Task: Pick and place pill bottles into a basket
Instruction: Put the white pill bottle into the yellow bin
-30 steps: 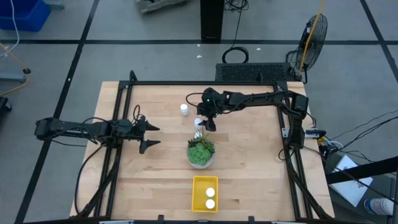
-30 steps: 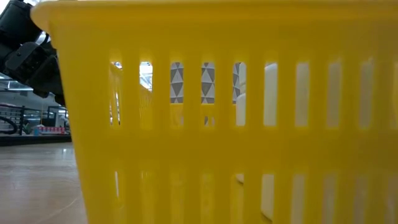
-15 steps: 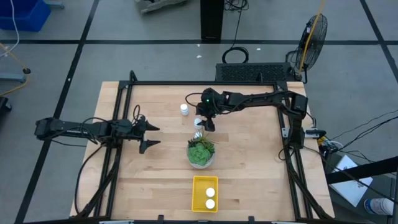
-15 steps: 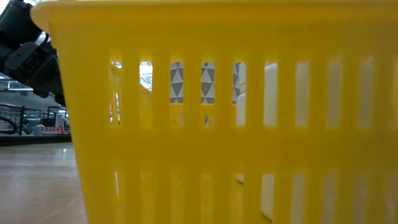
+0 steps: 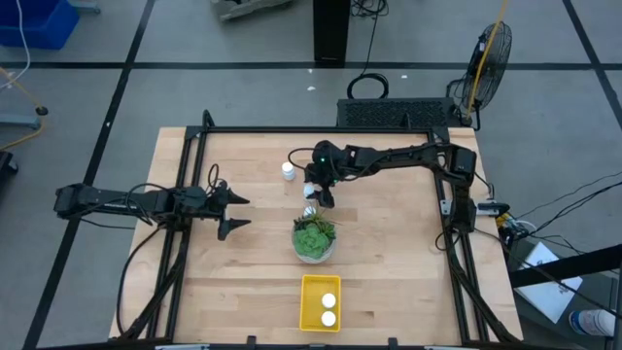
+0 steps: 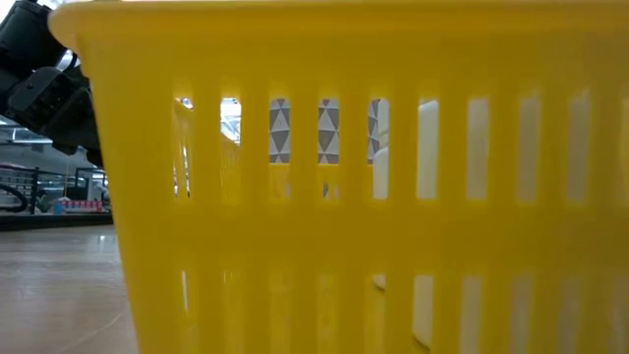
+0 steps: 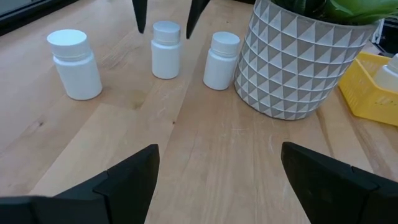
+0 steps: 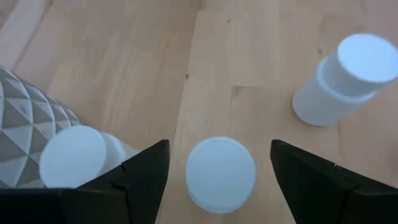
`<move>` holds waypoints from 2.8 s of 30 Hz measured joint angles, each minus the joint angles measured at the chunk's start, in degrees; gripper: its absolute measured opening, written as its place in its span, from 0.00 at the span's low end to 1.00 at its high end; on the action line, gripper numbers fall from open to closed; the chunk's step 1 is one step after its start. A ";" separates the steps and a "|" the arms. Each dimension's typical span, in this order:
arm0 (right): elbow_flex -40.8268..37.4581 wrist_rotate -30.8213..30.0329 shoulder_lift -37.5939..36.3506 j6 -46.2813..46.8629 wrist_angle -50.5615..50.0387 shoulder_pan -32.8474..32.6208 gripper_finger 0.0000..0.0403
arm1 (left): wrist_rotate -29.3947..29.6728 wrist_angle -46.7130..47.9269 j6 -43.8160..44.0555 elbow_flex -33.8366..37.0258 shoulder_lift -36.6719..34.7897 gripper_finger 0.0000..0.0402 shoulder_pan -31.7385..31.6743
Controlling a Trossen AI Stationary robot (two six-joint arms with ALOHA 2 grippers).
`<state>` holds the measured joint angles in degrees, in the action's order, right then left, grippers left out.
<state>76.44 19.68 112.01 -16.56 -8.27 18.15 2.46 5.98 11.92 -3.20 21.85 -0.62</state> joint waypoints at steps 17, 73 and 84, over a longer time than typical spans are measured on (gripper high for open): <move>-0.07 -0.32 0.11 -0.55 -0.98 0.00 0.47 | 0.00 0.00 0.25 0.00 0.00 0.85 0.00; 0.14 -21.22 -30.39 11.36 -6.00 -39.45 0.38 | 0.59 0.01 9.37 0.00 0.00 0.85 0.01; 8.12 -22.62 -20.43 17.06 -7.13 -46.67 0.38 | 0.53 0.13 12.71 0.00 0.02 0.85 0.02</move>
<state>84.57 -2.94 91.57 0.50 -15.40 -28.51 2.99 6.11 24.63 -3.20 21.87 -0.61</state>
